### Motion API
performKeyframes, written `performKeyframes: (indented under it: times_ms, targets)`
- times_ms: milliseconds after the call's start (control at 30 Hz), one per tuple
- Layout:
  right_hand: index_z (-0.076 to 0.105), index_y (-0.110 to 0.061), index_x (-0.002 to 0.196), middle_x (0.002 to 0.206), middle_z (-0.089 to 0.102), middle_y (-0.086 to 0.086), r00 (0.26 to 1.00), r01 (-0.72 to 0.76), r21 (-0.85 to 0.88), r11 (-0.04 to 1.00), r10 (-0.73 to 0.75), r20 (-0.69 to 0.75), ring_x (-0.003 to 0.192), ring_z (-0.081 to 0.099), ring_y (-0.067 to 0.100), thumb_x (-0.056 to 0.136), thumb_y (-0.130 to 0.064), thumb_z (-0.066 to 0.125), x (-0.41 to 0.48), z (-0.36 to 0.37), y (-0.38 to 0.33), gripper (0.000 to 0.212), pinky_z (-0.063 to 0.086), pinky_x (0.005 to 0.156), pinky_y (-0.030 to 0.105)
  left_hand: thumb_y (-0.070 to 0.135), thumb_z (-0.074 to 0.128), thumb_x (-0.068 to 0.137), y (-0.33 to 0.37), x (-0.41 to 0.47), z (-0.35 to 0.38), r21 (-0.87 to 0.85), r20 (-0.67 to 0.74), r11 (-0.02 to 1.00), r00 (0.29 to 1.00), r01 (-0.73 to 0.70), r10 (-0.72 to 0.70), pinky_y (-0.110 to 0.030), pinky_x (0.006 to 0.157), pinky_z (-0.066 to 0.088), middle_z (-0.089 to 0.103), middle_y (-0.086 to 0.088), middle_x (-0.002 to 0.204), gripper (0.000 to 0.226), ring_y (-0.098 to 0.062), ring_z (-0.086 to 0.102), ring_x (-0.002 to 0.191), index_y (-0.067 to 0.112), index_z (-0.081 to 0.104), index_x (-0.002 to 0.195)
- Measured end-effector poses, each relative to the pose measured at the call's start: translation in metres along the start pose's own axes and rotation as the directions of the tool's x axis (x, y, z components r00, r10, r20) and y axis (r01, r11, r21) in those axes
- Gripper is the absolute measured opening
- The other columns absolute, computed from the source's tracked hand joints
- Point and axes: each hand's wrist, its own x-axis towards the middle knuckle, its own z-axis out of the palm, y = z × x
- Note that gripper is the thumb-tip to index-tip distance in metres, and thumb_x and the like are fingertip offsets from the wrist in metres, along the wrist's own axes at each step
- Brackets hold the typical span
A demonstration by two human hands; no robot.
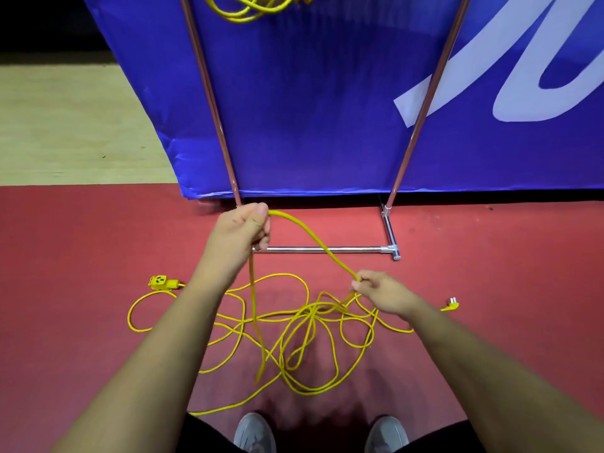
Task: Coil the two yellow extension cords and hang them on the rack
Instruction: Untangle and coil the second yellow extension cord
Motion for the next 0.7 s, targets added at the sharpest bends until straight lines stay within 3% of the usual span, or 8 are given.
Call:
performKeyframes:
  times_ms: [67, 100, 167, 233, 367, 467, 633, 700]
  targets:
    - [0.062, -0.006, 0.089, 0.067, 0.06, 0.003, 0.985, 0.025, 0.196, 0.98, 0.009, -0.173, 0.065, 0.056, 0.014, 0.1, -0.011, 0.048, -0.001, -0.009, -0.021, 0.018, 0.046, 0.072, 0.034, 0.016, 0.048, 0.093, -0.014, 0.002, -0.013, 0.437, -0.083, 0.899, 0.997, 0.038, -0.003, -0.035, 0.076, 0.047, 0.067, -0.007, 0.082, 0.016, -0.02, 0.063, 0.08, 0.013, 0.064, 0.091]
    - [0.064, -0.008, 0.089, 0.063, 0.058, 0.004, 0.966, 0.079, 0.282, 0.956, -0.003, -0.259, 0.063, 0.055, 0.019, 0.101, -0.011, 0.047, -0.003, -0.016, -0.04, 0.02, 0.047, 0.07, 0.034, 0.005, 0.05, 0.087, -0.017, 0.001, -0.017, 0.583, -0.15, 0.809, 0.989, 0.082, 0.008, -0.035, 0.092, 0.044, 0.068, -0.007, 0.108, 0.029, -0.021, 0.061, 0.104, 0.015, 0.063, 0.111]
    - [0.064, -0.022, 0.076, 0.053, 0.045, -0.003, 0.924, 0.221, 0.255, 0.941, -0.118, -0.364, 0.051, 0.047, 0.013, 0.1, -0.016, 0.049, -0.011, -0.035, -0.088, 0.029, 0.042, 0.058, 0.029, -0.007, 0.05, 0.083, -0.012, 0.0, -0.016, 0.584, -0.204, 0.811, 0.974, 0.04, 0.099, -0.023, 0.108, 0.028, 0.052, -0.003, 0.139, 0.057, -0.019, 0.043, 0.132, 0.015, 0.05, 0.135]
    - [0.061, -0.026, 0.064, 0.051, 0.044, -0.01, 0.895, 0.344, 0.019, 0.939, -0.322, -0.31, 0.049, 0.039, 0.002, 0.097, -0.021, 0.055, -0.024, -0.046, -0.137, 0.034, 0.035, 0.053, 0.024, 0.007, 0.053, 0.094, 0.011, -0.002, -0.004, 0.414, -0.122, 0.905, 0.98, -0.095, 0.159, -0.013, 0.109, 0.022, 0.046, 0.008, 0.144, 0.047, -0.004, 0.035, 0.137, 0.02, 0.047, 0.139]
    - [0.068, -0.015, 0.077, 0.049, 0.042, -0.009, 0.869, 0.462, 0.072, 0.884, -0.434, -0.238, 0.047, 0.035, 0.005, 0.097, -0.026, 0.057, -0.044, -0.048, -0.185, 0.025, 0.031, 0.049, 0.021, 0.038, 0.048, 0.097, 0.035, -0.017, 0.024, 0.25, 0.226, 0.957, 0.97, -0.148, 0.091, -0.019, 0.092, 0.044, 0.071, 0.02, 0.099, 0.027, 0.004, 0.061, 0.101, 0.027, 0.058, 0.119]
    - [0.066, -0.004, 0.082, 0.055, 0.042, 0.0, 0.896, 0.434, 0.227, 0.872, -0.391, -0.209, 0.05, 0.037, 0.013, 0.095, -0.03, 0.06, -0.043, -0.051, -0.175, 0.029, 0.033, 0.049, 0.026, 0.041, 0.051, 0.089, 0.025, -0.015, 0.019, 0.264, 0.212, 0.956, 0.975, -0.127, 0.071, -0.035, 0.058, 0.043, 0.059, 0.0, 0.048, 0.023, -0.016, 0.053, 0.051, 0.022, 0.06, 0.079]
    - [0.061, -0.012, 0.079, 0.071, 0.056, 0.001, 0.973, 0.227, -0.16, 0.961, -0.217, 0.076, 0.068, 0.049, 0.01, 0.091, -0.018, 0.065, -0.02, -0.022, -0.083, 0.014, 0.047, 0.071, 0.036, 0.019, 0.05, 0.091, 0.032, -0.005, 0.017, -0.381, 0.078, 0.924, 0.996, -0.018, 0.052, -0.028, 0.056, 0.041, 0.027, 0.008, 0.04, 0.021, -0.013, 0.032, 0.036, 0.007, 0.051, 0.073]
    - [0.06, -0.012, 0.078, 0.073, 0.051, 0.003, 0.993, 0.071, -0.166, 0.984, -0.054, 0.104, 0.071, 0.045, 0.014, 0.09, -0.022, 0.065, -0.017, -0.016, -0.042, 0.017, 0.042, 0.071, 0.039, 0.02, 0.05, 0.092, 0.031, 0.001, 0.012, -0.392, 0.039, 0.92, 0.999, -0.005, 0.022, -0.027, 0.056, 0.042, 0.027, 0.007, 0.042, 0.022, -0.014, 0.034, 0.038, 0.007, 0.052, 0.074]
